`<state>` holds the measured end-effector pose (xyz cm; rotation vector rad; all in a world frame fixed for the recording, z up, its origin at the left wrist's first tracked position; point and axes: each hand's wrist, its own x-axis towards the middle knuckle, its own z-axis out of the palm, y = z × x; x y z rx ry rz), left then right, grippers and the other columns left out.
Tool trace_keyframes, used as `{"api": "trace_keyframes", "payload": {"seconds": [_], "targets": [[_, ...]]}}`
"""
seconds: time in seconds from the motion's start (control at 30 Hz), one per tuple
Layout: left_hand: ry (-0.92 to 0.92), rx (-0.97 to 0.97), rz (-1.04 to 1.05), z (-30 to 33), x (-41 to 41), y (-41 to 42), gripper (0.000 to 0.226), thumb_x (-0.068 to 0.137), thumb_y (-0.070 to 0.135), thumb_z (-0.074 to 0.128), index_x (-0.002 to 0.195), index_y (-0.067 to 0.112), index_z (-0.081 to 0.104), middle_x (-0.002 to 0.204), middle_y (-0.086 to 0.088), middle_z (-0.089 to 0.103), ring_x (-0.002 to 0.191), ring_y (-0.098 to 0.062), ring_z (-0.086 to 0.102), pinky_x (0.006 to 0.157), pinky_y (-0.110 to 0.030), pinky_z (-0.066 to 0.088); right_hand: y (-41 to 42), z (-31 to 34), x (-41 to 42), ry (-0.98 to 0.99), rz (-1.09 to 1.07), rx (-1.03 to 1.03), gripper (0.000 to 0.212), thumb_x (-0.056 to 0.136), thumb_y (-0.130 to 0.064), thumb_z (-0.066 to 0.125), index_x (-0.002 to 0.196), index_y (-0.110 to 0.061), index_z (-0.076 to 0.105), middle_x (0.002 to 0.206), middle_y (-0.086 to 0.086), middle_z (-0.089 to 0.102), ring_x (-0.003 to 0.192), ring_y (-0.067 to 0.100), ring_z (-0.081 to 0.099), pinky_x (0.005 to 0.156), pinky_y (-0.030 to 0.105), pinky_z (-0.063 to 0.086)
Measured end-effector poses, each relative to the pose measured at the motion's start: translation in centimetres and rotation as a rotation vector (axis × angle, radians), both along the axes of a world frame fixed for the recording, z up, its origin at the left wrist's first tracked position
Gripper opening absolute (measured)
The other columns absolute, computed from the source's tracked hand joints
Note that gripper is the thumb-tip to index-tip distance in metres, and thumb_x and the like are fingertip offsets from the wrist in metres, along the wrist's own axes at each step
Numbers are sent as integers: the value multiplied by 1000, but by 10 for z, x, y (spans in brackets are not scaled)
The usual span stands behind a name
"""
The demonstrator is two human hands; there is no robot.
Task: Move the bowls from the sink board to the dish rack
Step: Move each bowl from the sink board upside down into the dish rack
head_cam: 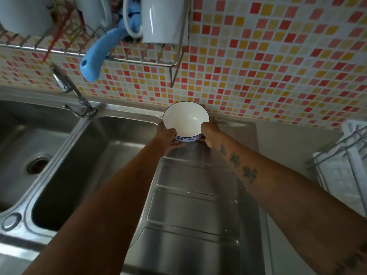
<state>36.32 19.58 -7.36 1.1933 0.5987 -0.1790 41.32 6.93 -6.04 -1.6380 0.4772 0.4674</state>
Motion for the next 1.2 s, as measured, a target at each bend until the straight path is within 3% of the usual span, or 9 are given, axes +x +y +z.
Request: {"api": "trace_keyframes", "payload": {"seconds": [0.13, 0.27, 0.37, 0.43, 0.53, 0.7, 0.9, 1.1, 1.2], "targets": [[-127, 45, 0, 7, -14, -8, 62, 84, 2, 62, 135, 27, 40, 134, -7, 50, 120, -42, 54, 55, -37, 62, -5, 12, -19, -38, -98, -8, 57, 92, -7, 30, 147, -18, 28, 147, 9, 41, 127, 32, 47, 102, 48, 47], [-279, 40, -10, 43, -39, -32, 63, 76, 13, 65, 131, 32, 41, 129, -1, 50, 112, -39, 57, 72, -49, 61, -31, 52, -46, -193, -199, 13, 52, 89, 3, 30, 137, -15, 41, 140, 10, 47, 122, 30, 48, 93, 39, 49], [-316, 40, -3, 86, -58, -63, 42, 93, 31, 58, 132, 27, 42, 131, -6, 51, 99, -29, 63, 71, -47, 61, -66, 103, -67, -303, -322, 39, 54, 88, 6, 28, 134, -15, 46, 137, 10, 50, 109, 25, 49, 91, 41, 49], [-302, -49, -53, 120, -72, -85, 36, 97, 47, 44, 122, 23, 55, 113, -11, 60, 88, -25, 64, 77, -52, 60, -92, 137, -84, -372, -392, 60, 55, 87, 7, 27, 133, -14, 49, 134, 10, 53, 104, 24, 49, 87, 38, 50], [-267, -303, -129, 166, -85, -112, 55, 96, 59, 34, 108, 17, 66, 80, -9, 57, 72, -26, 54, 96, -67, 44, -130, 187, -114, -474, -428, 71, 57, 85, 9, 27, 131, -15, 50, 132, 11, 54, 106, 26, 51, 83, 38, 50], [-321, -384, -421, 243, -111, -151, 58, 84, 69, 47, 127, 32, 59, 136, -9, 58, 121, -42, 56, 95, -72, 41, -178, 265, -172, -687, -394, 45, 57, 83, 9, 28, 127, -19, 51, 124, 3, 53, 106, 22, 50, 71, 31, 47], [-405, -560, -736, 304, -166, -188, 64, 85, 73, 38, 135, 37, 52, 143, -7, 53, 132, -43, 46, 112, -61, 30, -227, 320, -230, -941, -276, 38, 51, 84, 8, 30, 117, -24, 53, 114, -4, 55, 101, 16, 52, 64, 22, 45], [-443, -521, -837, 339, -205, -235, 80, 78, 82, 39, 141, 32, 46, 148, -13, 46, 136, -46, 38, 110, -59, 32, -292, 350, -263, -1053, -163, 48, 45, 85, 7, 37, 105, -30, 54, 105, -6, 60, 100, 19, 54, 73, 30, 50], [-489, -431, -780, 357, -218, -268, 81, 75, 81, 43, 137, 30, 52, 143, -16, 52, 129, -48, 47, 102, -61, 42, -335, 367, -276, -1083, -61, 131, 23, 89, -16, 45, 101, -27, 61, 102, -4, 65, 95, 18, 59, 81, 38, 49]]}}
